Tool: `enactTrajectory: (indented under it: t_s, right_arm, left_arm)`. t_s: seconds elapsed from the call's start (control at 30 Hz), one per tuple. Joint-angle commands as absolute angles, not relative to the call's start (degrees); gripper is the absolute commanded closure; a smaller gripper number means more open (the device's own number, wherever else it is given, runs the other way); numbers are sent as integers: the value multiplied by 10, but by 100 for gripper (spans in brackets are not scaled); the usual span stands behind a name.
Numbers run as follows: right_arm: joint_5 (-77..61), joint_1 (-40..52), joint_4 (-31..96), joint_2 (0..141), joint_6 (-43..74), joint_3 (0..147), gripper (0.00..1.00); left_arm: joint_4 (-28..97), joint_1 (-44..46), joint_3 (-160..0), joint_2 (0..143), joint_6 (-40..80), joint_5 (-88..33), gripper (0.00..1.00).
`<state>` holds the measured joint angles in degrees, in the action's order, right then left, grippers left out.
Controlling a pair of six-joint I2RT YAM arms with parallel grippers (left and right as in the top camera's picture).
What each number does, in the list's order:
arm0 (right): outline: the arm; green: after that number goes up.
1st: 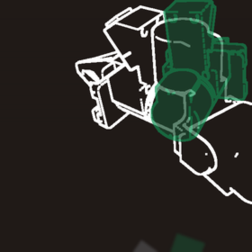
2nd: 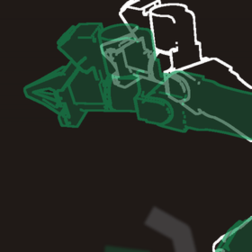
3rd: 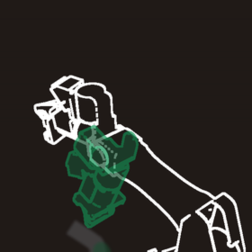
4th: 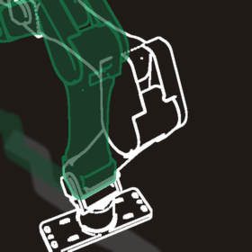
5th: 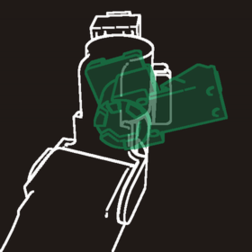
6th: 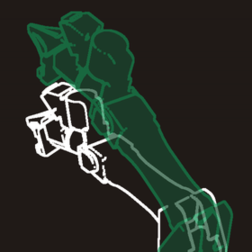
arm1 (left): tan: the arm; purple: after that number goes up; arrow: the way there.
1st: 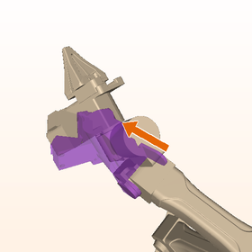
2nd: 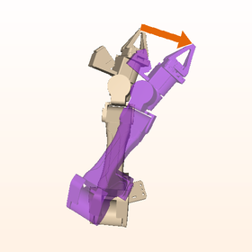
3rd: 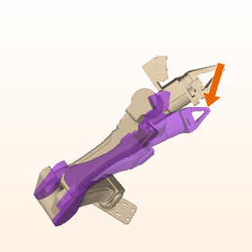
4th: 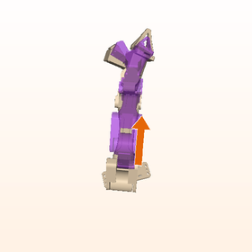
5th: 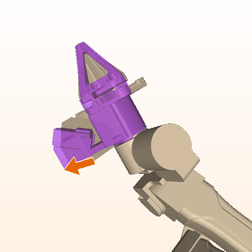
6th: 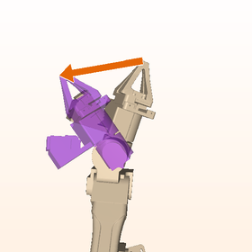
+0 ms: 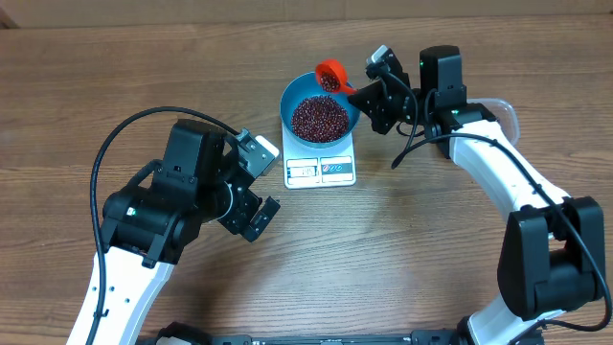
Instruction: Scoop item into bowl and weigh 150g on scale
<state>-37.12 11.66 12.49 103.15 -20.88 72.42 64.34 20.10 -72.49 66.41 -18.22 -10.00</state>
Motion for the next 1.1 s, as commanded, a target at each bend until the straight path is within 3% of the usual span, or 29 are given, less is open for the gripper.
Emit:
enactTrajectory:
  t_s: [0.0, 1.07]
  right_arm:
    - [-376, 120, 126, 1032, -209, 731, 97]
    - [-415, 123, 123, 1032, -210, 731, 96]
  left_arm:
    - [643, 199, -736, 664, -193, -97, 0]
    - [643, 199, -736, 664, -193, -97, 0]
